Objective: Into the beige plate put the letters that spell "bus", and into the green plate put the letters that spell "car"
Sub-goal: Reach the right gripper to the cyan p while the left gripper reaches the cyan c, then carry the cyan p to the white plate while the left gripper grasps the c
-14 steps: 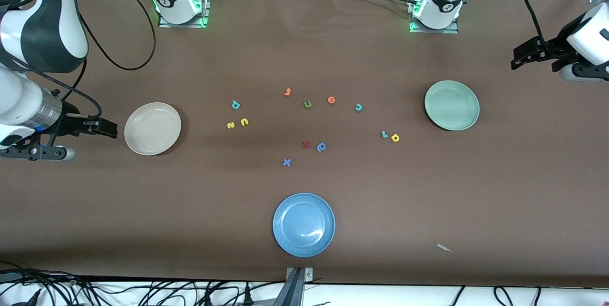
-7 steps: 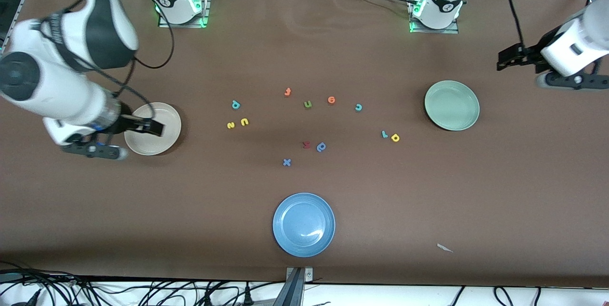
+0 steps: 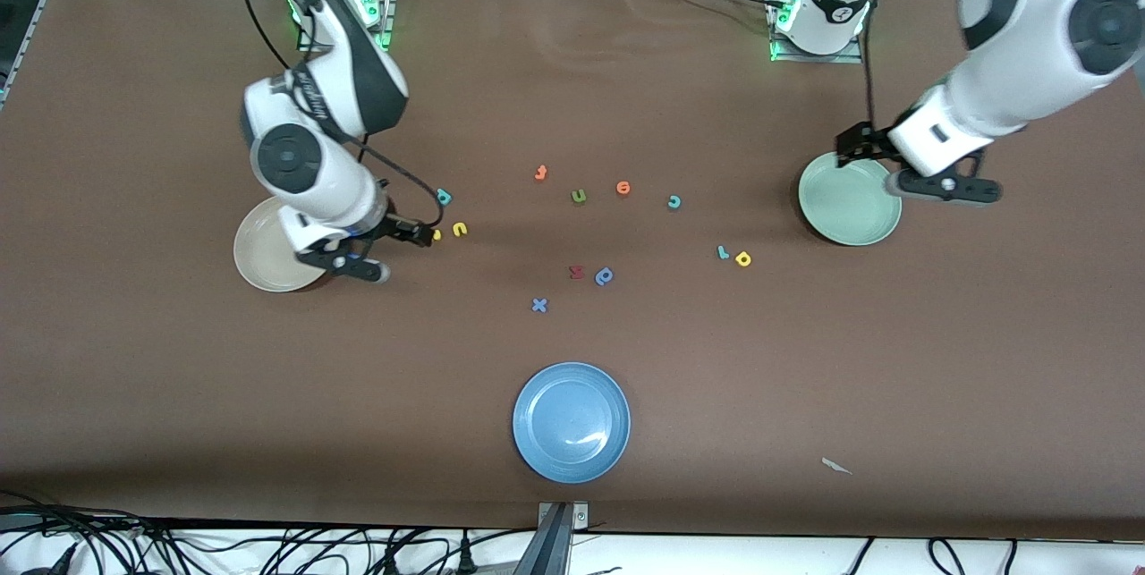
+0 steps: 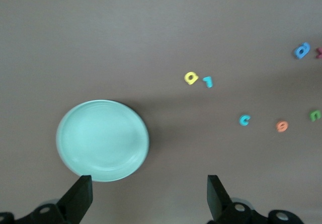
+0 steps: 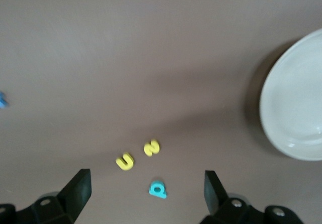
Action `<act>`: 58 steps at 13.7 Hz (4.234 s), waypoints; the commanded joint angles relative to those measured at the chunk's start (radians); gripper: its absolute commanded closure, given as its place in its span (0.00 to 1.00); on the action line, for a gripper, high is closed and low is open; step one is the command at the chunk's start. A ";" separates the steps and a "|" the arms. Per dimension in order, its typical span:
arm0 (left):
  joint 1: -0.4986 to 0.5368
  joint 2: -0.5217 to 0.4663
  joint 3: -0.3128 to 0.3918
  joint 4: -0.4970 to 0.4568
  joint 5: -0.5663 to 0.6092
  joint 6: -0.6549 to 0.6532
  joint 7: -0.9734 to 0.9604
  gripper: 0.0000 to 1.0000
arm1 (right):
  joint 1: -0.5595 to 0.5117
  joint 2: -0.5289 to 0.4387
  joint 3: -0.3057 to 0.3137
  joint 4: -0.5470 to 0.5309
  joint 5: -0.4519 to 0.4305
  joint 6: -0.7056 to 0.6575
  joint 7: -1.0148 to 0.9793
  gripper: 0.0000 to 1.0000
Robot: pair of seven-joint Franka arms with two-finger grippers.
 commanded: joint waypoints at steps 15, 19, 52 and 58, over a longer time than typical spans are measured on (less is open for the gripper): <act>-0.116 0.307 -0.221 -0.189 -0.033 0.602 -0.383 0.00 | 0.016 0.064 0.060 -0.310 0.005 0.321 0.022 0.26; -0.167 0.449 -0.217 -0.189 0.042 0.661 -0.383 0.00 | 0.016 0.075 0.073 -0.310 0.007 0.334 0.026 0.34; -0.267 0.535 -0.141 -0.180 0.137 0.729 -0.392 0.61 | 0.003 0.034 -0.189 -0.045 0.001 -0.110 -0.405 0.89; -0.267 0.526 -0.135 -0.180 0.137 0.725 -0.392 0.79 | -0.088 0.089 -0.299 -0.025 -0.018 -0.044 -0.671 0.89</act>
